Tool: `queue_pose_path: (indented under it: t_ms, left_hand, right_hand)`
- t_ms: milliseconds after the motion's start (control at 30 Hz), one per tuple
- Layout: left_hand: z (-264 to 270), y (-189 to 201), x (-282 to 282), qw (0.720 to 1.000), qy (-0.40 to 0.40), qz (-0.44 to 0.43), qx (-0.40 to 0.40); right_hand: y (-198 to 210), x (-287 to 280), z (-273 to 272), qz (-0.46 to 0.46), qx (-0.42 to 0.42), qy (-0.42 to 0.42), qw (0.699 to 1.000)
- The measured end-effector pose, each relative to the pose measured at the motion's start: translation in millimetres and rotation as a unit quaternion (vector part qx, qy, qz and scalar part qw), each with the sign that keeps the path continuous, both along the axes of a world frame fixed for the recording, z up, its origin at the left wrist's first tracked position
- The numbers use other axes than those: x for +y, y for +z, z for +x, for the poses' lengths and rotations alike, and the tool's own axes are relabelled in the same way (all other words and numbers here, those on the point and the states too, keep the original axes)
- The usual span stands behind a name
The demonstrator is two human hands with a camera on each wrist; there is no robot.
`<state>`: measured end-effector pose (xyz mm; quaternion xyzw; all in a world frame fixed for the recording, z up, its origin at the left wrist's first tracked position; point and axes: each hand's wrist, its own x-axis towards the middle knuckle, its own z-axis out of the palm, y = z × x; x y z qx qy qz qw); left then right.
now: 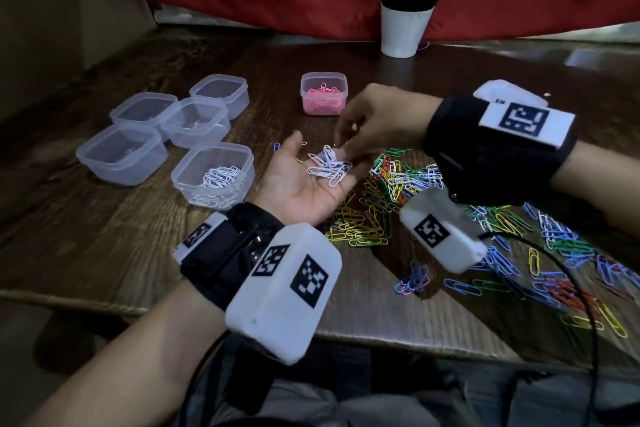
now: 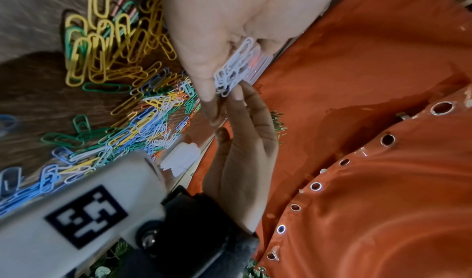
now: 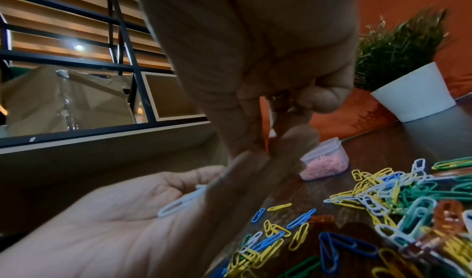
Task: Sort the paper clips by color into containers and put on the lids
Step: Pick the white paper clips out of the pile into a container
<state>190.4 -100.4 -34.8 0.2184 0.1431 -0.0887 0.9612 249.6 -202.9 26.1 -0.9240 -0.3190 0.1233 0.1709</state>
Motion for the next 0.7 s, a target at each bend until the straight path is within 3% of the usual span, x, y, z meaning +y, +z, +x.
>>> queue_pose_path:
  t_ms: [233,333,400,700]
  left_hand:
    - [2.9,-1.6,-1.5,0.997,-0.025,0.069,-0.024]
    - [0.8,0.0,-1.3,0.996,-0.022,0.087,-0.003]
    - [-0.7,2.9,-0.4,0.995,-0.035,0.088,0.010]
    - [-3.5,11.0,-2.2,0.998,-0.019,0.030,0.052]
  right_hand:
    - [-12.3,-1.2,4.2,0.029,0.012,-0.012,0.999]
    - [-10.2,-4.5,4.6,0.120,0.128,-0.007,0.985]
    - [-8.9,-3.6,5.1,0.143,0.142,-0.007,0.979]
    - [-3.4,10.1,8.0,0.104,0.159,-0.008,0.982]
